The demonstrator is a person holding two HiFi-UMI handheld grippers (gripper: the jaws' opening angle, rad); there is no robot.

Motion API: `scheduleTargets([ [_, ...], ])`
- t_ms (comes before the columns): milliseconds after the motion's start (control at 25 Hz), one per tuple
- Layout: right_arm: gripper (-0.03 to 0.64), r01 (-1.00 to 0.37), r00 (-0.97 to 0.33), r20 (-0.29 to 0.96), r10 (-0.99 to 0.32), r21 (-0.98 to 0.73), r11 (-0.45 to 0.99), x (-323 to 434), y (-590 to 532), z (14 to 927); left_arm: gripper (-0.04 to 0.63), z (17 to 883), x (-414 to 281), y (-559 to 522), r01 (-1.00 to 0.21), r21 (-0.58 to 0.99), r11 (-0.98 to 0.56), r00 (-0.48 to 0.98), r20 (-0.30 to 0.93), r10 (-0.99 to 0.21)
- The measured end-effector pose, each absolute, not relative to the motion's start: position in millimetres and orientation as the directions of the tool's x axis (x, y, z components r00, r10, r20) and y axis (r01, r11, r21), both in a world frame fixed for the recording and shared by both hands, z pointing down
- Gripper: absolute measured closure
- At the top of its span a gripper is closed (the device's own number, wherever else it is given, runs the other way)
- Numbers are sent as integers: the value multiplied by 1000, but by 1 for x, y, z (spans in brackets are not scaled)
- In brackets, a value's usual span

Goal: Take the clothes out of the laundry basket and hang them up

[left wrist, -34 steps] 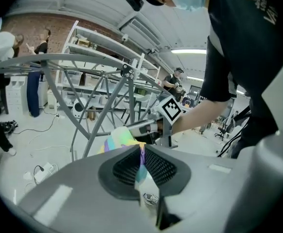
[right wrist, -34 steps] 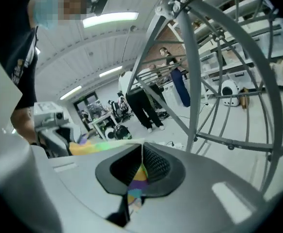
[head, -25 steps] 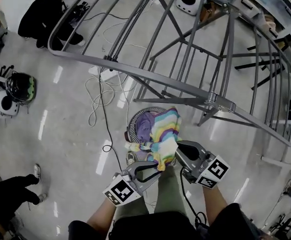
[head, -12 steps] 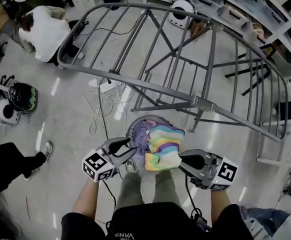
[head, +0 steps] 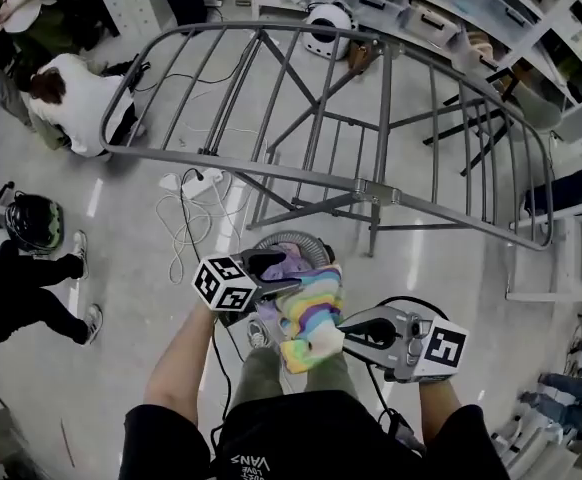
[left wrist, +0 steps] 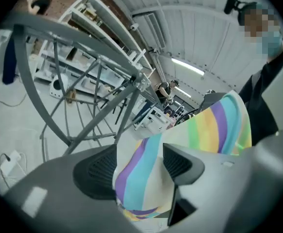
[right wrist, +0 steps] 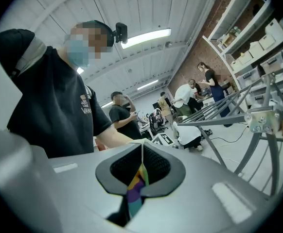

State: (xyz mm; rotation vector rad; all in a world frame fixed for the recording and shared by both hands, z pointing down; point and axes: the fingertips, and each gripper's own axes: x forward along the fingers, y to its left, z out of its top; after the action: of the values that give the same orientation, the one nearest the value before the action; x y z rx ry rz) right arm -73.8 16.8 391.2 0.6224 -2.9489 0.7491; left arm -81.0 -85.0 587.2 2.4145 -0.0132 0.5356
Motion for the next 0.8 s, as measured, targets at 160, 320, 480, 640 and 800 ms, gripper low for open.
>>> scheduleTargets([
  [160, 603, -395, -917, 146, -370, -447, 803, -75, 27, 388, 311, 608, -78, -62, -103, 731, -675, 903, 353, 245],
  [320, 603, -409, -911, 151, -383, -442, 798, -73, 31, 387, 313, 616, -80, -31, -44, 848, -528, 886, 277, 371],
  [480, 603, -422, -906, 172, -386, -431, 797, -75, 29, 392, 430, 607, -84, -12, 42, 873, -487, 881, 198, 430],
  [640, 603, -430, -903, 199, -381, -412, 803, -78, 28, 396, 595, 588, -83, -16, 78, 853, -516, 906, 155, 393],
  [800, 603, -419, -908, 181, -378, -407, 811, -81, 27, 389, 579, 604, -93, -42, -76, 763, -641, 913, 311, 263],
])
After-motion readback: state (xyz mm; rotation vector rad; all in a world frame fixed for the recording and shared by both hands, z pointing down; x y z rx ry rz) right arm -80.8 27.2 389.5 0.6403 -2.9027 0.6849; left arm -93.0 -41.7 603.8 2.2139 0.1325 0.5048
